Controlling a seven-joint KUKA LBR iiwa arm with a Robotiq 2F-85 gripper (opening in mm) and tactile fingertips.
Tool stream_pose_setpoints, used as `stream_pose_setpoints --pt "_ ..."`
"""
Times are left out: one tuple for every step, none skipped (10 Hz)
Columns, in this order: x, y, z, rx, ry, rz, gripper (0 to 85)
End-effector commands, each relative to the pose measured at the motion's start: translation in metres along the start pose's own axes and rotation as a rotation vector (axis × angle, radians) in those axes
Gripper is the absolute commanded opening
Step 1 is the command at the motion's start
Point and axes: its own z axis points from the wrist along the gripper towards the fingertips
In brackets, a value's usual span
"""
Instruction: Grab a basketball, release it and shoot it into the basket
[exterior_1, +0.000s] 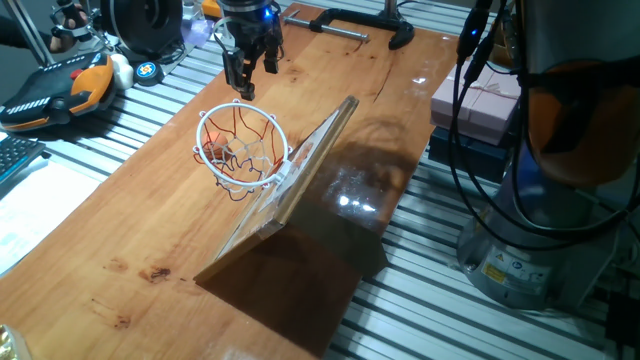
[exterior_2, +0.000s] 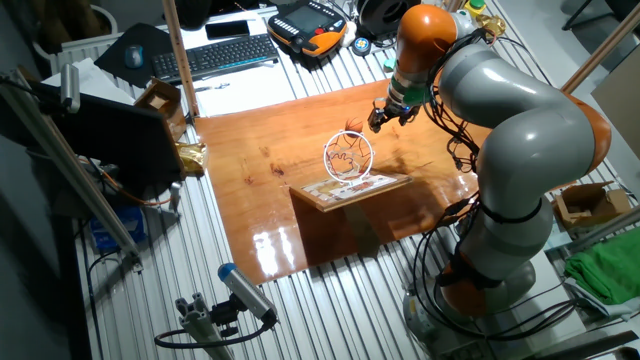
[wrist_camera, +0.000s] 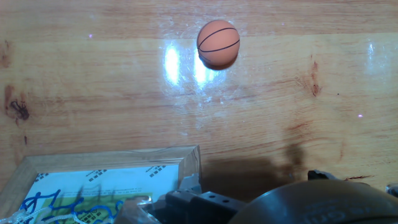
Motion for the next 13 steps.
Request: stream_pose_setpoints --pt "-0.0001 0.0 -0.0002 0.108 0.242 -0.208 1.3" --pt "-0.0001 -0.0001 -0.0002 0.11 0.242 -0.208 1.3" --pt "-0.0002 0.0 -0.0002 0.11 0.242 -0.208 1.3" --pt "-0.0001 0.0 -0.0002 0.11 0.242 -0.208 1.3" --pt "-0.0001 0.0 -0.0002 0.11 0.242 -0.208 1.3" --pt "-0.0001 0.0 -0.0002 0.11 0.242 -0.21 1.3" --pt "-0.0001 0.0 -0.0002 0.11 0.242 -0.21 1.3" --pt "0.0 -0.0001 -0.0001 0.11 0.239 -0.207 1.3" --pt "-0.0001 -0.0001 -0.0002 0.11 0.242 -0.208 1.3" --pt "0.0 -0.0002 -0.0002 0.106 0.245 -0.226 1.3" --pt "-0.0001 -0.0003 -0.0002 0.105 0.246 -0.229 1.3" --pt "-0.0002 -0.0002 -0.0002 0.105 0.248 -0.229 1.0" --pt "0.0 -0.0002 -0.0002 0.106 0.245 -0.226 1.0"
